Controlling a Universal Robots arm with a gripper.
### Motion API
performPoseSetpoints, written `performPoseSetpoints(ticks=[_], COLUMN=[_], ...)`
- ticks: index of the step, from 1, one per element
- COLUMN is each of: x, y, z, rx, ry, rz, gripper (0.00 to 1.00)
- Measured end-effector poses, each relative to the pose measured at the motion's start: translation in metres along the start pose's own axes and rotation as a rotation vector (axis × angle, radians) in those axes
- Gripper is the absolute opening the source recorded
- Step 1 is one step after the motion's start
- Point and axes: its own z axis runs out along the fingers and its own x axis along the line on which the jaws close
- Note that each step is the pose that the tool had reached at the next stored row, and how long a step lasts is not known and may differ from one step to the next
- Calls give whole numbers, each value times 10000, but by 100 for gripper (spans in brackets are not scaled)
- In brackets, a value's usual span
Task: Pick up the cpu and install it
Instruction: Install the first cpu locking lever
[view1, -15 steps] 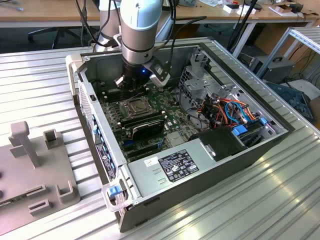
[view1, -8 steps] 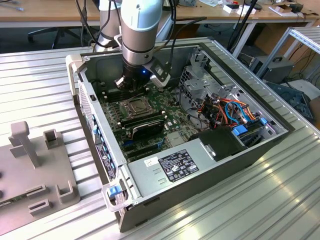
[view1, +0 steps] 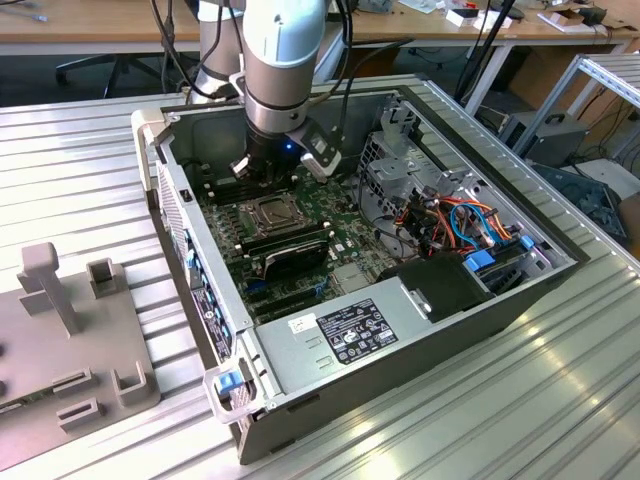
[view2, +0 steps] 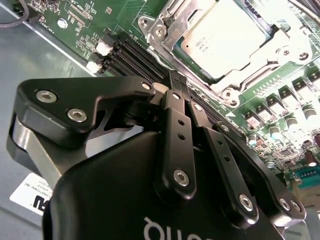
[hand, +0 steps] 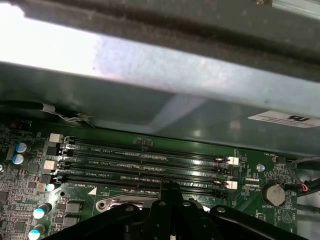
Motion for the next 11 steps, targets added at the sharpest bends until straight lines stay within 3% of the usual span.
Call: performPoseSetpoints(ticks=[11], x=[-28], y=[-12], z=[29], rx=[0], ry=[-1], rz=[0], gripper=[11])
